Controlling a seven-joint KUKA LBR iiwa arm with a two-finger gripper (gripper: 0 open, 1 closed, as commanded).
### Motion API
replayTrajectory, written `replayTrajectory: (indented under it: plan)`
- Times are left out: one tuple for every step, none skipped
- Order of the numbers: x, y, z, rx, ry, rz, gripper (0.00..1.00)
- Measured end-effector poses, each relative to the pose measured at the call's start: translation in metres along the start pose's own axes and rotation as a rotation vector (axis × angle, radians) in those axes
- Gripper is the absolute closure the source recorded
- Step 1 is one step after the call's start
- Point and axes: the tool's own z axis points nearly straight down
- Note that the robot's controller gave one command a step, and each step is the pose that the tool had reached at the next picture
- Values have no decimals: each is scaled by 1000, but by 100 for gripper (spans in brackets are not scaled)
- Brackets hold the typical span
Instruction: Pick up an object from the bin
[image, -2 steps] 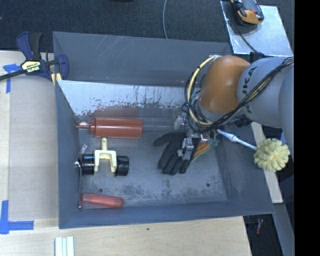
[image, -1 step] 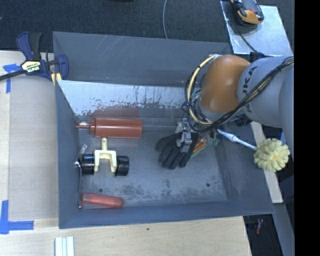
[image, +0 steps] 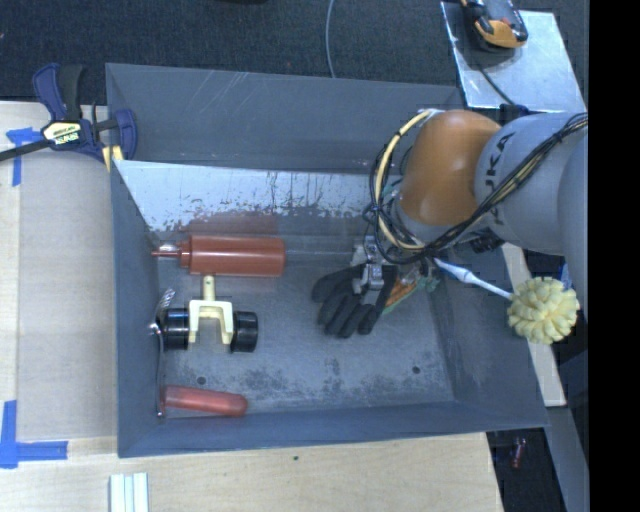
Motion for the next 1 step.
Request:
replayTrajectory:
  plan:
    - [0,0,-10,0,-2,0,100]
